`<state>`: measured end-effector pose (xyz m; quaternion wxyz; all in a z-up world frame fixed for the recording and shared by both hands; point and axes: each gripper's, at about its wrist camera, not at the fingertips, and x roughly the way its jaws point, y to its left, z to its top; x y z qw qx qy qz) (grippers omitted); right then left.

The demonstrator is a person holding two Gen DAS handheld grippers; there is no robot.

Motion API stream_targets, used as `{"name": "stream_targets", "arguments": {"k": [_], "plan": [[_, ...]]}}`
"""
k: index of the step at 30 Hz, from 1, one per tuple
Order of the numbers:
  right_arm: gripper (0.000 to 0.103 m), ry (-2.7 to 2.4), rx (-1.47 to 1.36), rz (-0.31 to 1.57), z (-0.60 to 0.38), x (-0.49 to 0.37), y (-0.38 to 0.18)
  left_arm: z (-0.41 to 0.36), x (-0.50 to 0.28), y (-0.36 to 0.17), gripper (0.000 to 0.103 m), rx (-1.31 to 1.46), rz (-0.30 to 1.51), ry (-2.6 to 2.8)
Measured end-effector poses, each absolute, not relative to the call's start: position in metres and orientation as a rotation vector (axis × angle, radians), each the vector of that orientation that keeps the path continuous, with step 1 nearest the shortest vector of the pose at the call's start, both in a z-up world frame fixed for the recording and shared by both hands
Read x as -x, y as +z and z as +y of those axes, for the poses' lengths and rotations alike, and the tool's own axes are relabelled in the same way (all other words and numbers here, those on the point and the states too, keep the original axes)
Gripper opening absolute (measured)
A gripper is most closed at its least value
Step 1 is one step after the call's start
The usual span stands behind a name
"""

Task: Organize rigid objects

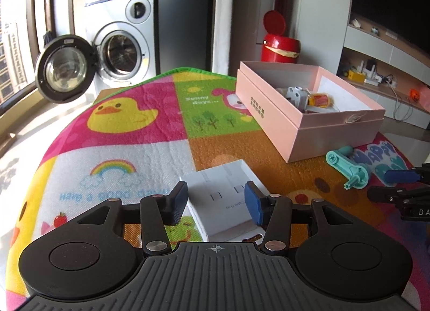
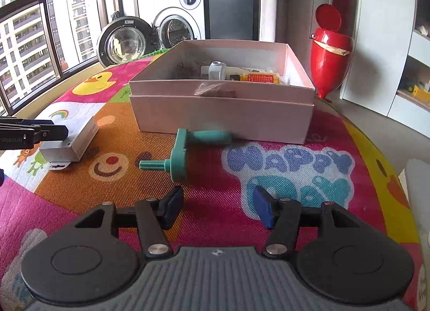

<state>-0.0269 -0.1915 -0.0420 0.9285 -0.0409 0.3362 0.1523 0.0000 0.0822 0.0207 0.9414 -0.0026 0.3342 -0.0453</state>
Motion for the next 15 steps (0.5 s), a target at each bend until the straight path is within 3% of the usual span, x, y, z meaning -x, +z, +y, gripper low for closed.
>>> {"name": "stream_targets", "arguments": {"k": [6, 11, 15], "plan": [[0.070, 0.328, 0.099, 0.684, -0.187, 0.027, -0.044, 0.056, 0.001, 0.018, 0.056, -0.093, 0.654, -0.183], [0.070, 0.328, 0.099, 0.682, -0.187, 0.028, -0.044, 0.061, 0.002, 0.028, 0.055, -0.009, 0.661, -0.218], [0.072, 0.327, 0.108, 0.683, -0.185, 0.028, -0.045, 0.043, 0.002, 0.021, 0.055, -0.096, 0.705, -0.221]]}}
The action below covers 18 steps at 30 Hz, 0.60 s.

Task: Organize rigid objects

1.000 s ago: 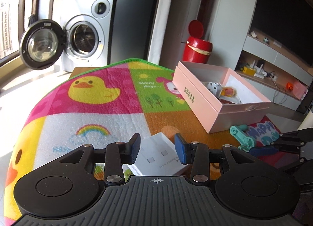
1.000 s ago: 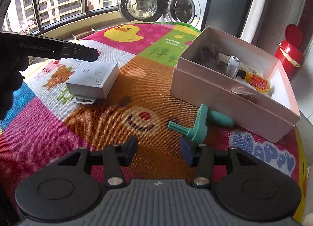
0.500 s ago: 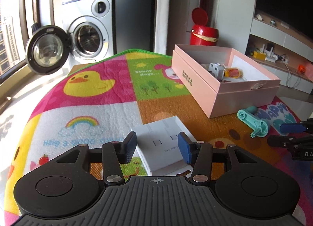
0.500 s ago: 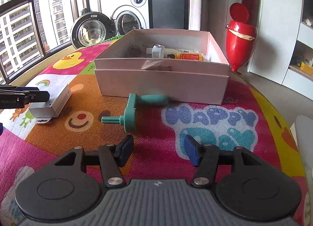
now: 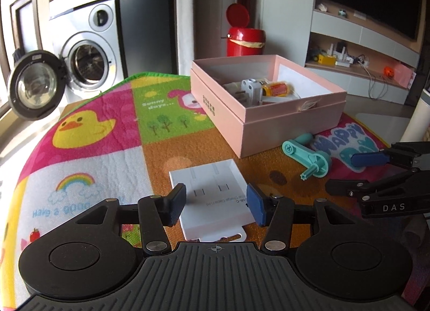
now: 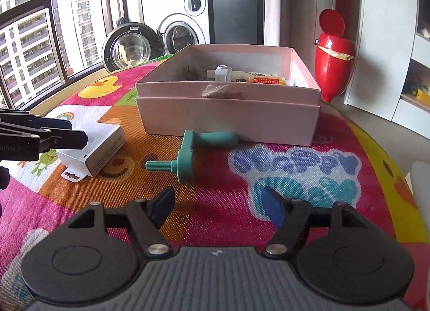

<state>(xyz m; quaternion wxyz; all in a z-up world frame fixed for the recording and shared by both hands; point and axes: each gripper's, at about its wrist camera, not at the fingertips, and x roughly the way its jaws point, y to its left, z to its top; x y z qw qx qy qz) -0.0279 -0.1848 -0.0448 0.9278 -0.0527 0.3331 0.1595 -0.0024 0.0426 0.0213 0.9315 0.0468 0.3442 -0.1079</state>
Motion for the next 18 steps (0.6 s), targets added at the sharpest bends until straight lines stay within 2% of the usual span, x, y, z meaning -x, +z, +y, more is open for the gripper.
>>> {"name": "stream_targets", "arguments": {"k": [2, 3, 5, 8, 10, 14, 18], "plan": [[0.072, 0.325, 0.113, 0.682, -0.184, 0.028, -0.045, 0.034, 0.004, 0.018, 0.057, -0.118, 0.682, -0.239], [0.072, 0.325, 0.113, 0.682, -0.184, 0.028, -0.045, 0.031, 0.003, 0.016, 0.063, -0.117, 0.685, -0.254], [0.072, 0.325, 0.110, 0.682, -0.184, 0.028, -0.045, 0.025, 0.003, 0.014, 0.083, -0.129, 0.690, -0.278], [0.072, 0.326, 0.110, 0.682, -0.184, 0.028, -0.045, 0.015, 0.003, 0.007, 0.095, -0.159, 0.681, -0.303], [0.072, 0.326, 0.110, 0.682, -0.184, 0.028, -0.045, 0.014, 0.006, 0.006, 0.095, -0.168, 0.661, -0.299], [0.073, 0.326, 0.109, 0.682, -0.184, 0.028, -0.045, 0.023, 0.016, 0.013, 0.086, -0.148, 0.588, -0.218], [0.075, 0.331, 0.113, 0.683, -0.183, 0.029, -0.045, 0.043, 0.007, 0.016, 0.086, -0.068, 0.610, -0.137]]}}
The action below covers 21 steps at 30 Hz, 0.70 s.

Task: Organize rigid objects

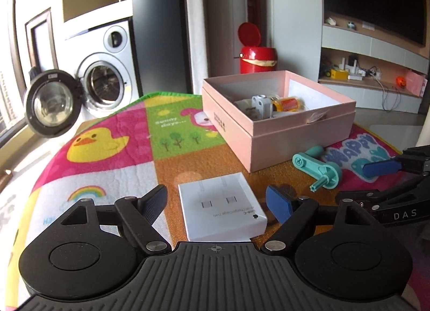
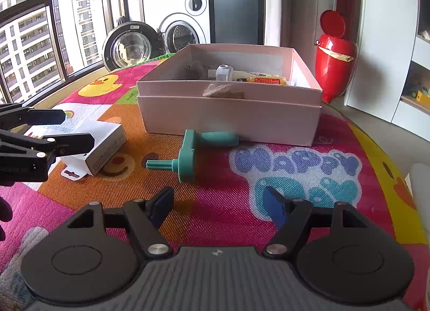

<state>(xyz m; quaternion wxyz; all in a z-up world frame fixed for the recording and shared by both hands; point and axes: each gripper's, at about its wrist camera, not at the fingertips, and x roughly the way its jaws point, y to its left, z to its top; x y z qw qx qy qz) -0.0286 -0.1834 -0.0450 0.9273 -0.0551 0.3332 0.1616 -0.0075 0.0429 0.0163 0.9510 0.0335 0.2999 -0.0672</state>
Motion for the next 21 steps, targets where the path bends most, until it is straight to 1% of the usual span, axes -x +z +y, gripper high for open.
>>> {"name": "stream_targets", "arguments": {"k": [4, 7, 8, 9, 10, 11, 13, 15, 20, 21], "plan": [[0.075, 0.332, 0.115, 0.683, -0.183, 0.029, -0.045, 0.046, -0.005, 0.006, 0.086, 0.000, 0.678, -0.144], [0.076, 0.333, 0.116, 0.684, -0.183, 0.029, -0.045, 0.040, -0.010, -0.001, 0.085, -0.011, 0.688, -0.152], [0.077, 0.337, 0.119, 0.687, -0.182, 0.029, -0.045, 0.038, -0.010, -0.003, 0.083, -0.010, 0.681, -0.154], [0.080, 0.343, 0.124, 0.690, -0.182, 0.029, -0.045, 0.038, -0.010, -0.004, 0.081, -0.010, 0.673, -0.153], [0.081, 0.350, 0.131, 0.695, -0.181, 0.028, -0.045, 0.039, -0.010, -0.005, 0.077, -0.013, 0.665, -0.149], [0.085, 0.359, 0.139, 0.702, -0.180, 0.028, -0.045, 0.039, -0.009, -0.006, 0.075, -0.022, 0.656, -0.147], [0.090, 0.377, 0.146, 0.719, -0.178, 0.027, -0.045, 0.042, -0.007, -0.006, 0.074, -0.030, 0.650, -0.150], [0.103, 0.400, 0.152, 0.755, -0.175, 0.025, -0.046, 0.046, -0.003, -0.006, 0.074, -0.030, 0.649, -0.151], [0.103, 0.399, 0.191, 0.770, -0.165, 0.028, -0.044, 0.065, 0.007, -0.008, 0.074, 0.003, 0.648, -0.151], [0.098, 0.405, 0.179, 0.770, -0.165, 0.028, -0.042, 0.070, 0.008, -0.009, 0.075, 0.024, 0.650, -0.154]]}}
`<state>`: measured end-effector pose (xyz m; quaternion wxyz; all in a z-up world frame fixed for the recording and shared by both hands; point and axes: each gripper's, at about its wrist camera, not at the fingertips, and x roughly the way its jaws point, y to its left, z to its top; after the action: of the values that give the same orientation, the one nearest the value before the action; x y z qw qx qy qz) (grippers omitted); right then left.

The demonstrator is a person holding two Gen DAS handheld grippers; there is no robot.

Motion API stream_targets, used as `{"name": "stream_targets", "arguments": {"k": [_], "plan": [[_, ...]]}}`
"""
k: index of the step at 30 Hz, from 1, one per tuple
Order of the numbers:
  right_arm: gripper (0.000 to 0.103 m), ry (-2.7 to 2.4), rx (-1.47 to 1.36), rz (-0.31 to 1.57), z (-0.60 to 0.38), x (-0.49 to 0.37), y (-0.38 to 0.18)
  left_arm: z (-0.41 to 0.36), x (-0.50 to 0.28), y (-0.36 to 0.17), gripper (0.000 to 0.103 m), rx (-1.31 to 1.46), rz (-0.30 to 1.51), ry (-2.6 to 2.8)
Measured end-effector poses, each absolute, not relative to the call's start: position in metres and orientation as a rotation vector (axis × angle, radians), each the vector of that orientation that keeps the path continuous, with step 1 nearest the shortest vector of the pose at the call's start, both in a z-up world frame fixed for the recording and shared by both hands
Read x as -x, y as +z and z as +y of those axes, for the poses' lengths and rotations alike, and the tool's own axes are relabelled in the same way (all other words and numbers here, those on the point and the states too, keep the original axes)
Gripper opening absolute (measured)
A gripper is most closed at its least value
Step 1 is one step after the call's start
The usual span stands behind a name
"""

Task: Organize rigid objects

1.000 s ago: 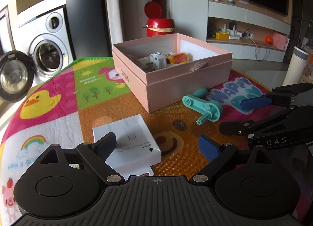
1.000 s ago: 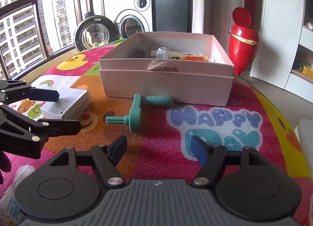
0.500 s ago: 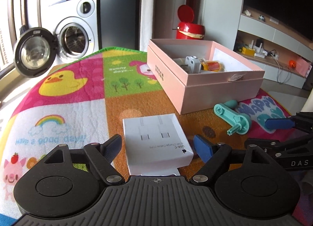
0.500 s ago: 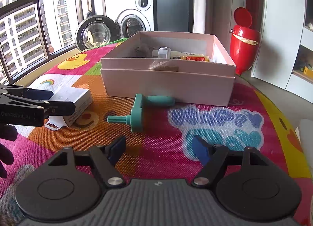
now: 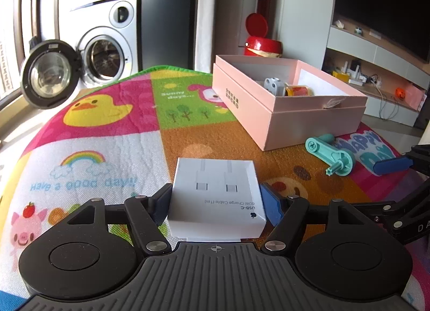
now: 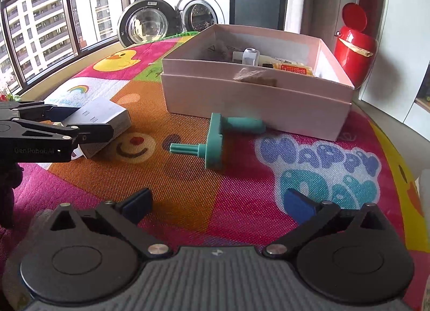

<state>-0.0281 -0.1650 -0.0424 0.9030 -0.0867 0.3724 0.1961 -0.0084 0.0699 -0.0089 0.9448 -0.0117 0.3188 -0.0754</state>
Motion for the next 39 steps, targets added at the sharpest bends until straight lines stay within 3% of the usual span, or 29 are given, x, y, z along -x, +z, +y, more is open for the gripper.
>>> {"name": "stream_targets", "arguments": {"k": [2, 9, 21, 27, 39], "plan": [[0.087, 0.412, 0.137, 0.746, -0.165, 0.028, -0.037, 0.078, 0.009, -0.011, 0.075, 0.072, 0.656, -0.162], [0.086, 0.295, 0.073, 0.683, -0.149, -0.001, -0.031, 0.074, 0.010, -0.013, 0.075, 0.053, 0.656, -0.151], [0.082, -0.029, 0.320, 0.606, -0.199, 0.029, -0.034, 0.069, 0.009, -0.014, 0.075, 0.011, 0.663, -0.138], [0.082, 0.226, 0.050, 0.651, -0.216, 0.027, -0.026, 0.062, 0.010, -0.016, 0.075, -0.043, 0.666, -0.121], [0.082, 0.354, 0.227, 0.681, -0.182, 0.012, -0.041, 0.062, 0.010, -0.017, 0.075, -0.040, 0.667, -0.121]]}}
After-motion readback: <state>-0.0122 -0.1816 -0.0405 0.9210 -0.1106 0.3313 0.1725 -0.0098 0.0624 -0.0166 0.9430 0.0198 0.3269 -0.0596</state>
